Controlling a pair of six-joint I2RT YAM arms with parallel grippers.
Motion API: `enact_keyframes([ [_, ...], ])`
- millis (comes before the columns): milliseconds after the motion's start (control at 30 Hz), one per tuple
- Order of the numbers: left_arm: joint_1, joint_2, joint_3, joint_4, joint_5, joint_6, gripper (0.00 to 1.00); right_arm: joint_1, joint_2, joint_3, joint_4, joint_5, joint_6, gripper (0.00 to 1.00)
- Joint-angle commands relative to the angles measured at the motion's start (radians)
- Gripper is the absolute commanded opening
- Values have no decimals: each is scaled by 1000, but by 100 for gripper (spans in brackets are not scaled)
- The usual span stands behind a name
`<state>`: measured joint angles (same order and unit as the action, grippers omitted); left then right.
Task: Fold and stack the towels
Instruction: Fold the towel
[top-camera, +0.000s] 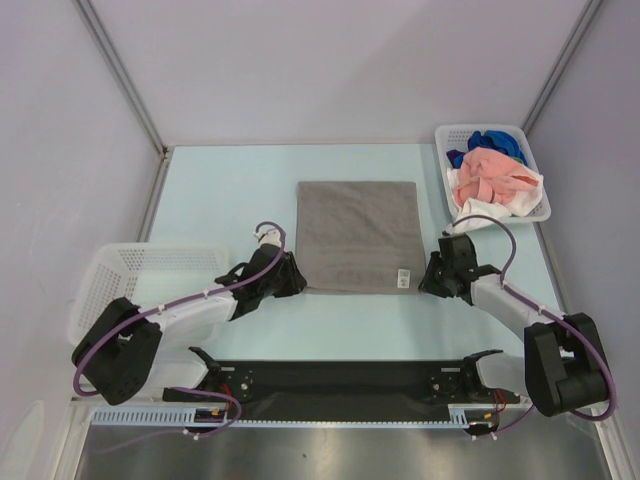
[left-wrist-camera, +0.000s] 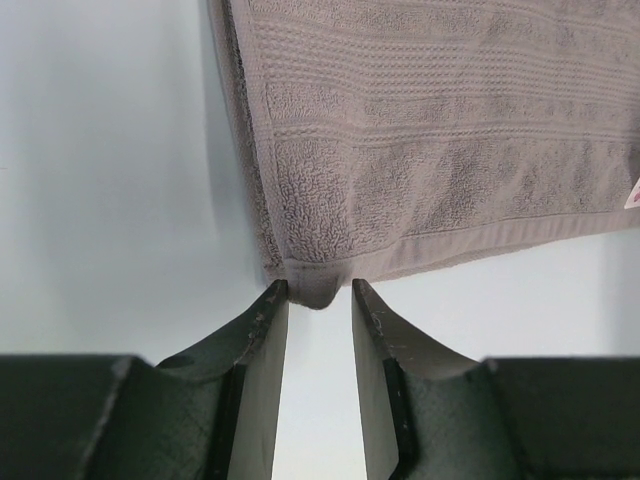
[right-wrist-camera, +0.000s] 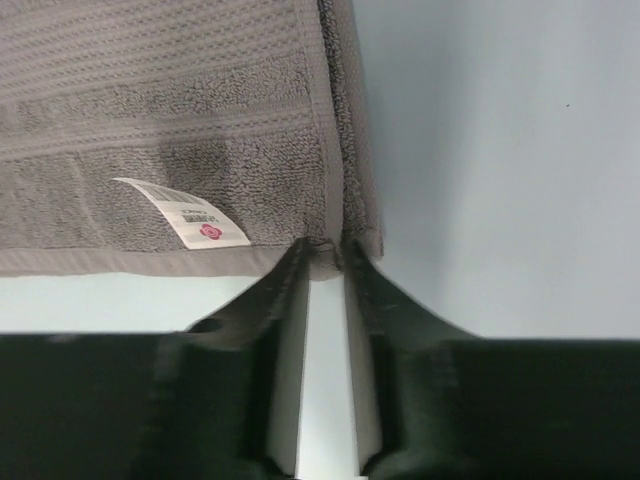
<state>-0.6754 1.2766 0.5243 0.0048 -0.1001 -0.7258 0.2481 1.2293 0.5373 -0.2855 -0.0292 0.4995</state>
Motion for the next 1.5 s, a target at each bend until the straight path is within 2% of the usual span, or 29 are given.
enact_keyframes([
  [0, -9, 4, -6, 37, -4, -6, 37, 10, -7, 36, 11, 29, 10, 18],
  [67, -9, 3, -6, 35, -6, -7, 37, 10, -19, 46, -7, 58, 8, 11],
  [100, -9, 1, -6, 35, -7, -6, 37, 10, -34, 50, -17, 63, 5, 5],
  [167, -9, -5, -6, 29, -9, -7, 37, 10, -53, 67, -47, 72, -1, 0],
  [333, -9, -14, -3, 18, -15, -1, 36, -1, -102, 90, -93, 80, -12, 0],
  [600, -9, -10, -10, 11, -16, -1, 36, -9, -76, 58, -69, 78, -12, 0],
  [700, -9, -25, -1, -44, -33, -1, 39, -15, -77, 50, -76, 71, -15, 0],
  [733, -9, -45, 5, -60, -41, -1, 41, -15, -82, 55, -81, 72, -18, 1],
  [867, -9, -114, 60, -190, -104, 6, 47, -17, -117, 90, -132, 92, -24, 31],
  [1000, -6, -131, 150, -245, -136, 28, 56, -9, -186, 163, -187, 97, -10, 46],
  [1100, 25, -44, 288, -247, -153, 63, 59, -3, -171, 255, -120, 78, -3, 54],
  [1167, 59, 28, 399, -211, -147, 91, 60, -6, -56, 337, -77, 64, -16, 54],
  [1200, 106, 109, 442, -215, -147, 95, 60, -6, 8, 434, -51, 66, -42, 54],
  [1233, 132, 160, 488, -216, -129, 98, 60, -6, 126, 496, -38, 78, -55, 53],
  [1300, 195, 278, 606, -181, -119, 129, 60, -12, 257, 605, -18, 98, -82, 51],
  [1333, 213, 320, 644, -177, -104, 140, 61, -13, 369, 715, -21, 110, -101, 50],
  [1467, 289, 510, 859, -143, -20, 224, 64, -52, 594, 964, -34, 127, -131, 50],
])
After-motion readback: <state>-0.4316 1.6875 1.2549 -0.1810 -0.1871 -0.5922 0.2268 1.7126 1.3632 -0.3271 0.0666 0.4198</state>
